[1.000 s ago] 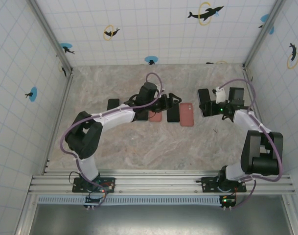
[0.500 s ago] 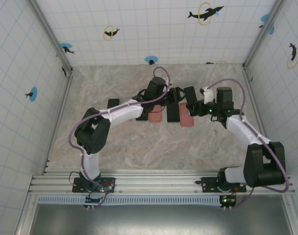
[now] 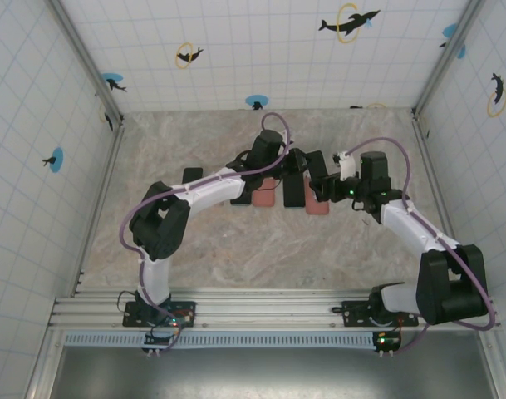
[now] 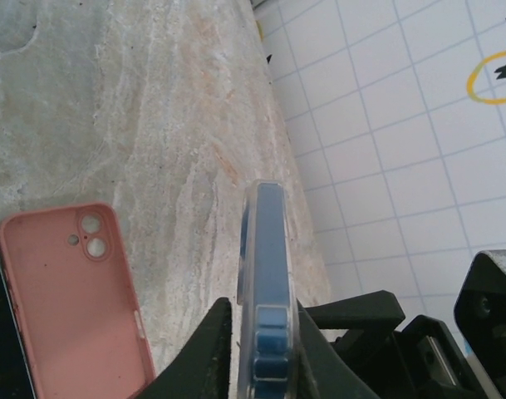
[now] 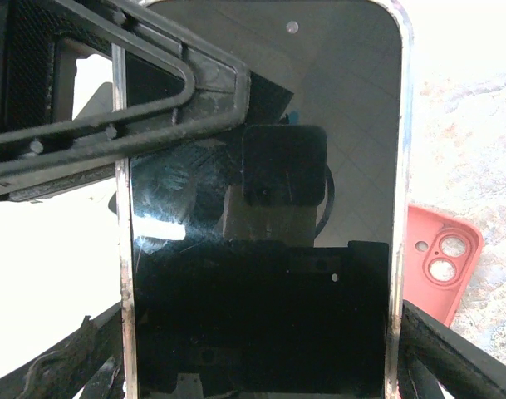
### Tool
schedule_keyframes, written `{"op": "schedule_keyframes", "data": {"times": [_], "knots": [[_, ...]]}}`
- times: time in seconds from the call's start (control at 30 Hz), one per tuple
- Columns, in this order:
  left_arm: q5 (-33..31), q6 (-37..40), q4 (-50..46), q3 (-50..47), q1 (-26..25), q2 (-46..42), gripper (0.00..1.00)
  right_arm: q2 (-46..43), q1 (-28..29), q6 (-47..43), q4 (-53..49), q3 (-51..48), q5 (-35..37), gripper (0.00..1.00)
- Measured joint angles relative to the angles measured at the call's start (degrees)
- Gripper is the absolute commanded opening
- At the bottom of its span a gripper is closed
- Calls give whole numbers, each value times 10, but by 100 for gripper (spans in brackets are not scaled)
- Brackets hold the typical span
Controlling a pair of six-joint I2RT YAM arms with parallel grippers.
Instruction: Take the phone out of the phone case
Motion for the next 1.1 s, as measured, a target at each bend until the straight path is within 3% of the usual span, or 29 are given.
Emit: {"op": "schedule_keyframes", "data": {"times": [0.07, 0.13, 0.2, 0.4, 0.57, 0.77, 1.1], "knots": [[1, 2, -1, 0, 0, 0, 13, 0, 2, 3, 1, -1, 1, 50], [2, 2, -1, 0, 0, 0, 11, -1, 2, 7, 2, -1, 2, 67], [3, 2, 0, 0, 0, 0, 11, -5, 3, 9, 7, -6, 3, 78], [12, 1, -2, 0, 1, 0, 10, -43, 5, 24, 65, -49, 5, 97], [32, -12, 5, -6, 12, -8, 10, -90, -2, 54, 118, -93, -2, 97], [44, -31, 21, -30, 45, -47, 10, -145, -52, 188, 243, -181, -46, 93], [60, -117, 139, -88, 72, -104, 9, -144, 12, 437, 492, -241, -63, 67]]}}
